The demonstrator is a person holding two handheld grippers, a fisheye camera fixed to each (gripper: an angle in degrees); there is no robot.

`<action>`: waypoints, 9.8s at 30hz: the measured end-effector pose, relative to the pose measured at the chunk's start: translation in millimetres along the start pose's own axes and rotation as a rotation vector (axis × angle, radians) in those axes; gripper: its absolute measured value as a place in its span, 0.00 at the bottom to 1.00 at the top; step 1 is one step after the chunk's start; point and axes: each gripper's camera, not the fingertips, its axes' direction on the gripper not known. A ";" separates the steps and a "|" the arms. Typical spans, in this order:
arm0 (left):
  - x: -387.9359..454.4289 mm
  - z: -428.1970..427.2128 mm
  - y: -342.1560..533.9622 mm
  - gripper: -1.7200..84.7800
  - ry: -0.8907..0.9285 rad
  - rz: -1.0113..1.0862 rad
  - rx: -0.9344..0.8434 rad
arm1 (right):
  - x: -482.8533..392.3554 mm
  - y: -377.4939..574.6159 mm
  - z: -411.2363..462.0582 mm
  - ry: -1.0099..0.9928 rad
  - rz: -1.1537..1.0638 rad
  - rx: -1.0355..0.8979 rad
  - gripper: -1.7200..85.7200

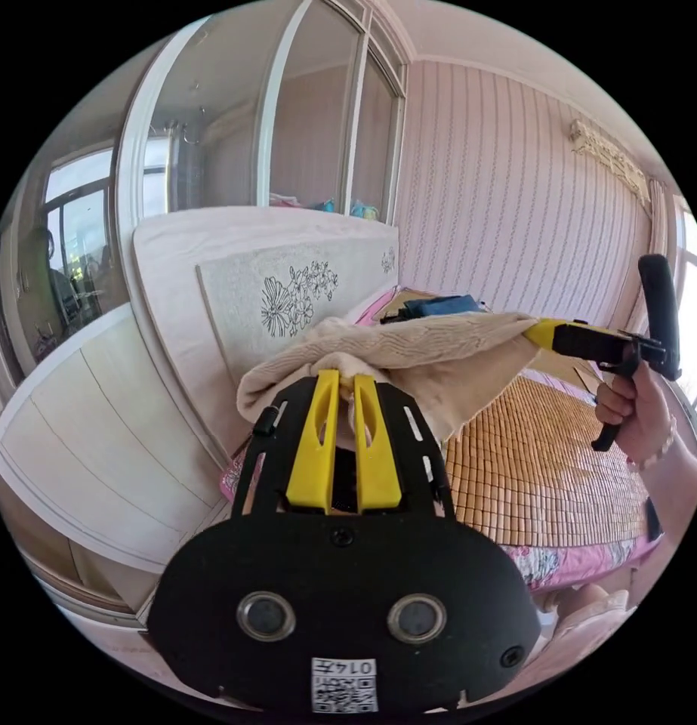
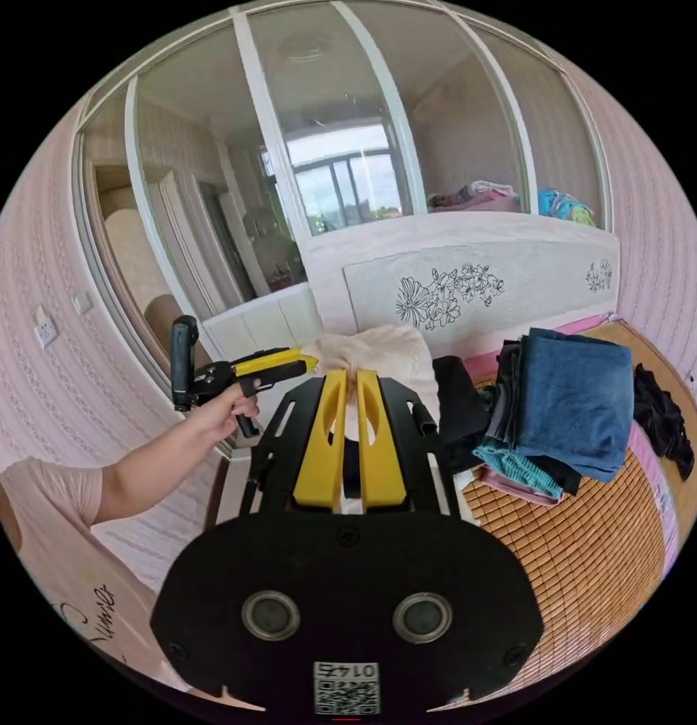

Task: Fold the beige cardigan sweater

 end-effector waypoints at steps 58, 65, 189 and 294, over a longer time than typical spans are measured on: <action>672.3 333.9 132.1 0.01 0.641 0.790 -0.836 | 147.8 477.6 -663.5 0.732 1.183 -0.046 0.03; 634.3 301.0 144.9 0.05 0.635 0.770 -0.804 | 137.4 452.8 -683.0 0.975 1.153 -0.154 0.03; 587.9 310.5 272.7 0.01 0.596 0.686 -0.441 | 227.6 416.7 -530.8 0.508 0.592 -0.076 0.03; 1436.2 251.2 288.5 0.07 1.247 1.275 -0.434 | 160.7 609.1 -1152.3 1.008 1.162 0.662 0.11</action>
